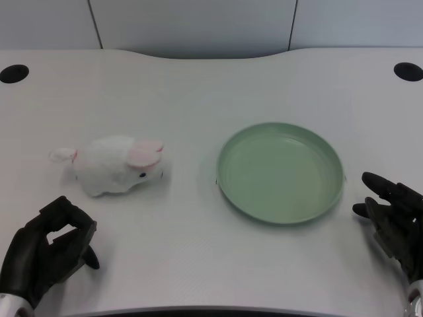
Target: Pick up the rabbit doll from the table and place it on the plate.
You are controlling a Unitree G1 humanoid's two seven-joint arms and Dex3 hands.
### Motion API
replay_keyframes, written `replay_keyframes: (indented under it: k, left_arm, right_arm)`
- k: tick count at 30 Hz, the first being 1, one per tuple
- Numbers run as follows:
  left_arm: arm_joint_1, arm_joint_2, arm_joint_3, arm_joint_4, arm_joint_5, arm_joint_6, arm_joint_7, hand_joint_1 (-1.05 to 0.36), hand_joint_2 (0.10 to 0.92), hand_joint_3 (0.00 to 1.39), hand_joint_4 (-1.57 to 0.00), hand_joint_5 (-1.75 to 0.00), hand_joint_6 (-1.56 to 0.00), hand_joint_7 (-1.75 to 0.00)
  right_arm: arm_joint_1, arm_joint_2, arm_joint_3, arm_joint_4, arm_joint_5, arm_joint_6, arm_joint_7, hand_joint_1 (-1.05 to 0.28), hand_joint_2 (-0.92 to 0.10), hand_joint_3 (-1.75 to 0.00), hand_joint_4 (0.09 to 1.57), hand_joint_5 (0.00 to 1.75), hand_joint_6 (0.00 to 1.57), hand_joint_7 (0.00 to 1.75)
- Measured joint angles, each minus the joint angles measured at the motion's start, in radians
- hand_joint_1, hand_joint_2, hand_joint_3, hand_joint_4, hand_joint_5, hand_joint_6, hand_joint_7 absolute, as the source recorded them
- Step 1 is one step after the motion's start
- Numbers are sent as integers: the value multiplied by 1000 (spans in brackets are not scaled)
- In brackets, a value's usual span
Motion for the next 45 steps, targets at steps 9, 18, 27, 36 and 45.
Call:
replay_keyframes:
  k: [9,18,27,36,45]
  left_arm:
    - [9,6,-2,-52,25,-24,5,-611,921,511,-751,-1746,-515,-1746]
    - [33,102,-36,-338,152,-99,19,-621,921,481,-510,-1685,-323,-1656]
    - [-176,334,-143,-343,536,-117,57,-783,921,144,-51,-994,-52,-779]
    - [-399,411,-294,-226,715,-93,62,-988,921,136,1,-236,0,-248]
    - [-630,415,-471,-49,854,2,29,-1048,921,106,-36,-32,-27,-102]
  right_arm:
    - [2,7,7,-13,-3,4,-17,-334,-921,-303,685,800,886,4]
    - [5,11,18,-29,-15,22,-33,-319,-921,-317,646,815,893,7]
    - [5,4,23,-28,-17,38,-34,-350,-921,-310,655,805,887,10]
    - [5,3,22,-19,-16,29,-27,-331,-921,-310,659,805,881,6]
    - [6,9,22,-20,-14,15,-40,-311,-921,-302,666,817,900,15]
